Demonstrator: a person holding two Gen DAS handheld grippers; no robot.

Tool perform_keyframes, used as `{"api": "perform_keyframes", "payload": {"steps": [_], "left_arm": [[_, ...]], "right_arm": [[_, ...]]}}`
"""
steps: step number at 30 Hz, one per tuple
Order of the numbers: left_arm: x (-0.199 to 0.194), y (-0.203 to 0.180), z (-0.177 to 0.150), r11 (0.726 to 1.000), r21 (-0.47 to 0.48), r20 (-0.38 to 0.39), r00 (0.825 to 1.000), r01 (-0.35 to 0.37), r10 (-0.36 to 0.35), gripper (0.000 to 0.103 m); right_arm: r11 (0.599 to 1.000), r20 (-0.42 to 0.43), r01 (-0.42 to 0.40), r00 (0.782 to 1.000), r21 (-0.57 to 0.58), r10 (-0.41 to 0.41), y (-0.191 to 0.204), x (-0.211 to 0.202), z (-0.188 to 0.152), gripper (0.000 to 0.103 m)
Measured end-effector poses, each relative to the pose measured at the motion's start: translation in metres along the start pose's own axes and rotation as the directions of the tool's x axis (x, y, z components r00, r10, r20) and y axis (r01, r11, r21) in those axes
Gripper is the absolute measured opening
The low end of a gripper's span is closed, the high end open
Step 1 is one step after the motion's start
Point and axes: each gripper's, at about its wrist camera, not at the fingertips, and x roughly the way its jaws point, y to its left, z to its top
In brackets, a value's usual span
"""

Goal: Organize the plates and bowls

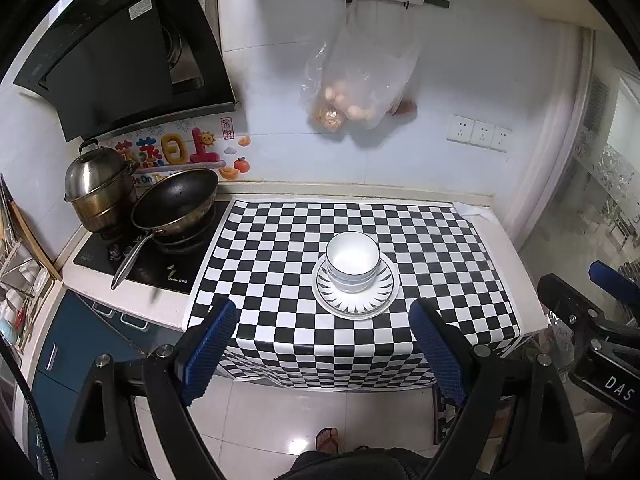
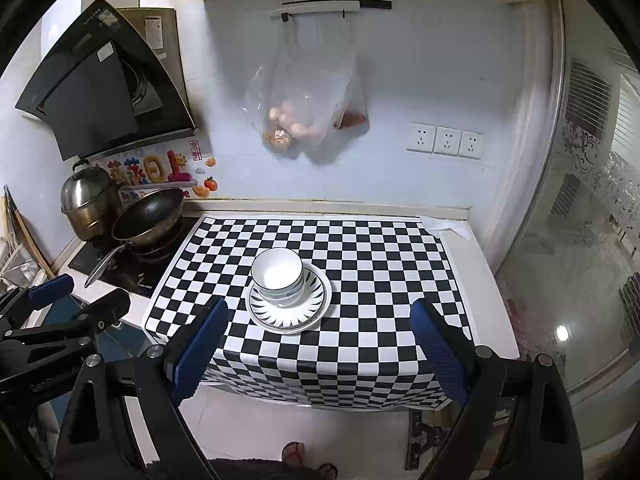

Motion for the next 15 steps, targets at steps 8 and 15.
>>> {"api": "perform_keyframes", "payload": {"steps": [8, 15], "left_arm": [[0.0009, -0.0018, -0.0028, 1.000, 0.000, -0.012, 1.000, -0.001, 0.001, 0.088], [0.0014, -0.0038, -0.0035, 1.000, 0.001, -0.018, 1.000, 0.001, -0.001, 0.088]], "right_arm": [[1.000, -0.005, 0.001, 1.000, -0.003, -0.001, -0.0029, 0.0011, -0.0018, 0.094], [1.000, -0.016, 0.006, 1.000, 0.001, -0.006, -0.0067, 0.0035, -0.0042, 0.094]]}}
